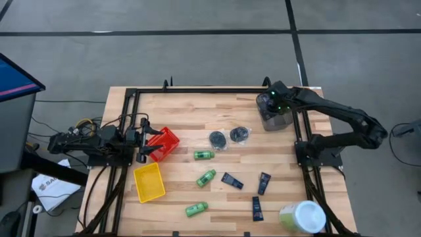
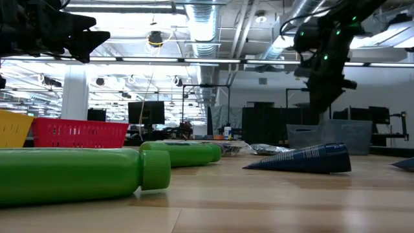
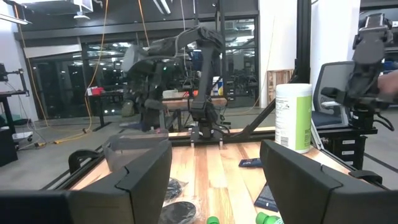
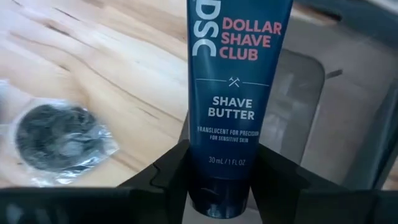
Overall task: Pick & Place Travel size toiletries
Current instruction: Put the shaving cream into the black bin
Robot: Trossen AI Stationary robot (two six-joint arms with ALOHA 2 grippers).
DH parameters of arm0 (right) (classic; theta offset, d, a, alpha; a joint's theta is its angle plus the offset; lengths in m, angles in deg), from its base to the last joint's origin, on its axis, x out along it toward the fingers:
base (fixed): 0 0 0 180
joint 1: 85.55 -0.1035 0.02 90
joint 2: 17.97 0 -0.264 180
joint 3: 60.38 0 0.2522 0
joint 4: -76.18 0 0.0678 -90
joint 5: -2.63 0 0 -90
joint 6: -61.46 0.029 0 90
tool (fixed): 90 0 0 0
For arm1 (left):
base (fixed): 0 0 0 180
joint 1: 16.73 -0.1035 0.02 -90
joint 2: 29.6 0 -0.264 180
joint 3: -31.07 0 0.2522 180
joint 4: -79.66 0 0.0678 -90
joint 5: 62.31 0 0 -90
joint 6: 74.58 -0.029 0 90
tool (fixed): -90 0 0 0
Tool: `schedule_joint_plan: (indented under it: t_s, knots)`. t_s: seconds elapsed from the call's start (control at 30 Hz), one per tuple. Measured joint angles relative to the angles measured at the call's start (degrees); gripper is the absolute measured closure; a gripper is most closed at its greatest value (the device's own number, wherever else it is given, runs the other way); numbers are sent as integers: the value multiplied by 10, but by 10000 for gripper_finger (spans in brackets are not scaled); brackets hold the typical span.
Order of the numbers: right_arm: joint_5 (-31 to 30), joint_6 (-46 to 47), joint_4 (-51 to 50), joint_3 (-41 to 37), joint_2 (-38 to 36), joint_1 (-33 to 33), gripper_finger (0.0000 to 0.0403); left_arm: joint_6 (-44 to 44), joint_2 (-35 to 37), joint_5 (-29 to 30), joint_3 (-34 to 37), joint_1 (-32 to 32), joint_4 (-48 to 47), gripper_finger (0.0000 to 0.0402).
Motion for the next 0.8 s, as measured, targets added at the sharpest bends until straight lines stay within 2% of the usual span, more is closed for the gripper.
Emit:
schedule_joint_plan:
  t_s: [0.2, 0.5, 0.67, 0.8]
  knots:
    - [0, 0, 6, 0, 75, 23, 280, 0, 0, 0, 0, 0, 0, 160]
    - [0, -2, 22, 0, 188, 37, 239, 0, 0, 0, 0, 0, 0, 160]
    - [-1, -3, 27, 0, 224, 36, 247, 0, 0, 0, 0, 0, 0, 160]
    - [-2, -13, 23, 0, 222, 36, 247, 0, 0, 0, 0, 0, 0, 160]
